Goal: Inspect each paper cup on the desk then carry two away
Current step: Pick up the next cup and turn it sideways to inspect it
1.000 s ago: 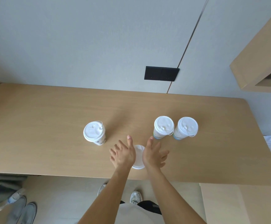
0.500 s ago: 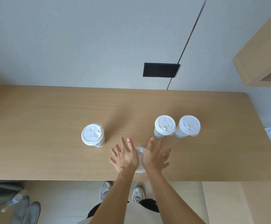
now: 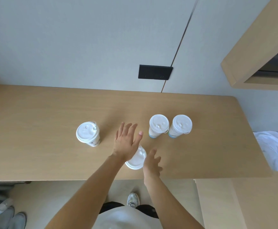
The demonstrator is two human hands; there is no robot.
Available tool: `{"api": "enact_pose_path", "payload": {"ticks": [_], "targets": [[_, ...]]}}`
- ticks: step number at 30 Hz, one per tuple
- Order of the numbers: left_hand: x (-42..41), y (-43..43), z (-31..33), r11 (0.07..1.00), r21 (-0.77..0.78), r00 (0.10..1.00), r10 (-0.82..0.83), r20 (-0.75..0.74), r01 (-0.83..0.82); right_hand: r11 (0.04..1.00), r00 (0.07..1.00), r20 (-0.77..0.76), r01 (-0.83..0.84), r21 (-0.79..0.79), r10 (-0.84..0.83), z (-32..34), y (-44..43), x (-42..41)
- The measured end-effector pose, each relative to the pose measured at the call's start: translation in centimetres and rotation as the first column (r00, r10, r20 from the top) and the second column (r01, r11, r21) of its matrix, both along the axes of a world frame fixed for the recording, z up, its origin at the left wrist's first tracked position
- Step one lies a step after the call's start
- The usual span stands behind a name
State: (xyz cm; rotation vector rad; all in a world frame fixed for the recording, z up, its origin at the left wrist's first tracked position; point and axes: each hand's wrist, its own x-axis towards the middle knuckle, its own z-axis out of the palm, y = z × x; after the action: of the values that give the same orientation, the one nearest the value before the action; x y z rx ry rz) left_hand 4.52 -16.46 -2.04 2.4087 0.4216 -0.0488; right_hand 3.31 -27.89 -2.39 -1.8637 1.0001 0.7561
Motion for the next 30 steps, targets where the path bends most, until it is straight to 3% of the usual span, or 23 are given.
{"api": "enact_pose_path", "payload": {"ticks": [3, 7, 11, 17, 21, 26, 30], "targets": [[-1.4, -0.5, -0.5, 0.975, -0.036, 0.967, 0.215, -0.135, -0.222, 0.997, 0.994, 0.081, -0.075, 0.002, 0.075, 0.4, -0.3, 1.2], [-3.0, -2.0, -1.2, 0.922, 0.014, 0.863, 0.367, -0.348, -0.386, 0.981, 0.963, 0.184, -0.192, -0.041, 0.196, 0.6, 1.4, 2.8], [-2.8, -2.9, -0.6, 0.868, -0.007, 0.807, 0.458, -0.373, -0.496, 0.963, 0.931, 0.249, -0.243, -0.116, 0.265, -0.2, 2.1, 2.7], [-2.7, -2.7, -1.0, 0.886, 0.034, 0.826, 0.444, -0.348, -0.462, 0.941, 0.916, 0.248, -0.268, -0.206, 0.316, -0.8, 2.5, 2.9], [-2.3, -2.2, -1.0, 0.920, 0.003, 0.863, 0.368, -0.347, -0.391, 0.957, 0.936, 0.237, -0.214, -0.197, 0.259, -0.6, 2.6, 2.4], [-0.9, 0.2, -1.1, 0.998, 0.036, 0.974, 0.049, -0.222, -0.042, 0.999, 0.995, 0.091, -0.026, -0.039, 0.029, 0.1, 2.6, 0.4], [0.0, 1.9, -0.9, 0.973, 0.180, 0.990, -0.142, -0.010, 0.142, 0.999, 0.999, -0.029, 0.015, 0.048, -0.014, 0.4, 2.2, -0.8]]}}
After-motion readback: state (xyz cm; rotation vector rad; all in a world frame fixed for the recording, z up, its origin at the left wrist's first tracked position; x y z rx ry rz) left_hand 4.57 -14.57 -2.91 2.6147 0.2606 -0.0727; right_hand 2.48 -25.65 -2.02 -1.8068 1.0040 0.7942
